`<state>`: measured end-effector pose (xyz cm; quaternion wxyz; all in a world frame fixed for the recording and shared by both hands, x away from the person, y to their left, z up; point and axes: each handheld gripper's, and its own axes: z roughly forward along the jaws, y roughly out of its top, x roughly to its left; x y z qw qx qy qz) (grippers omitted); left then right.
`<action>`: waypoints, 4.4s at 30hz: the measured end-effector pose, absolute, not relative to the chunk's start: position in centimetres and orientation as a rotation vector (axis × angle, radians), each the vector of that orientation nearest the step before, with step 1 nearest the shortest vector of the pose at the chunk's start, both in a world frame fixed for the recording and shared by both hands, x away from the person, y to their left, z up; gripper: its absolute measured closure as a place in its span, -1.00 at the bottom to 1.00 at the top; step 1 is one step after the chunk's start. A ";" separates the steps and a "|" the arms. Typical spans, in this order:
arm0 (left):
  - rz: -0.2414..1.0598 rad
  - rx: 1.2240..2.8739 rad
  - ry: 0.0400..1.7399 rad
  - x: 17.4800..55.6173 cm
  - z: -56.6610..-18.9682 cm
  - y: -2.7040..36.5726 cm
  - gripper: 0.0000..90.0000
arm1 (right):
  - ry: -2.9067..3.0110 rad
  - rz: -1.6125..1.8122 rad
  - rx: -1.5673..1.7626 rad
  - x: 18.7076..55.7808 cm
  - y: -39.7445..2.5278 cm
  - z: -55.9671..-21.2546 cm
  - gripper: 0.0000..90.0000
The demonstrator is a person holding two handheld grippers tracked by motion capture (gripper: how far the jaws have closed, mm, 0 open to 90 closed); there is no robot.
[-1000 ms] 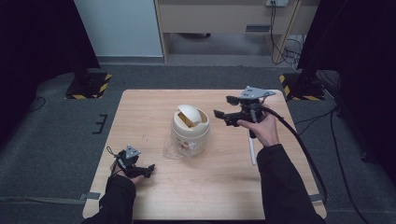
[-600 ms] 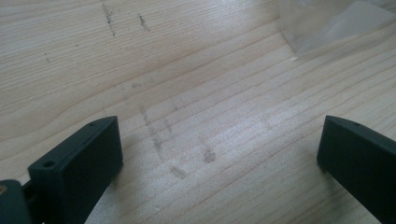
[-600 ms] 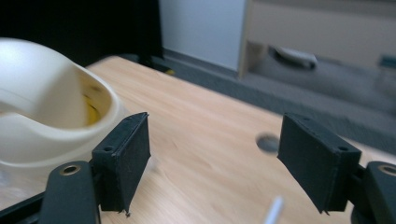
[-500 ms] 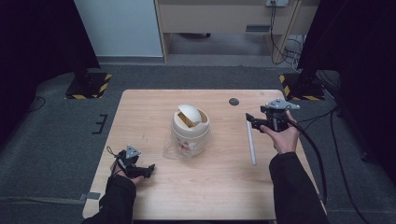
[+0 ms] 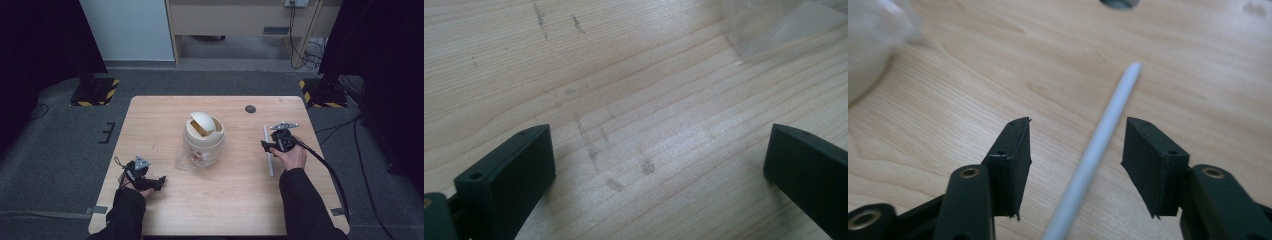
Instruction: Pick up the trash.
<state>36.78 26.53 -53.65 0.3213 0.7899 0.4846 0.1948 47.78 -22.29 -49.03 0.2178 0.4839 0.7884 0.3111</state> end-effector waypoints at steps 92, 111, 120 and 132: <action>0.530 1.459 0.838 34.3 -36.8 17.0 -0.10 | 1.958 1.857 0.806 38.2 -21.0 -36.6 0.76; 0.418 1.438 0.774 37.2 -34.6 9.2 0.04 | 2.022 1.867 0.748 37.8 -19.1 -37.3 0.76; 0.365 1.419 0.792 38.3 -34.7 7.5 0.14 | 2.054 1.878 0.712 37.6 -18.4 -37.5 0.76; 0.266 1.381 0.826 38.5 -34.8 7.1 0.59 | 2.083 1.862 0.698 37.6 -18.0 -37.6 0.76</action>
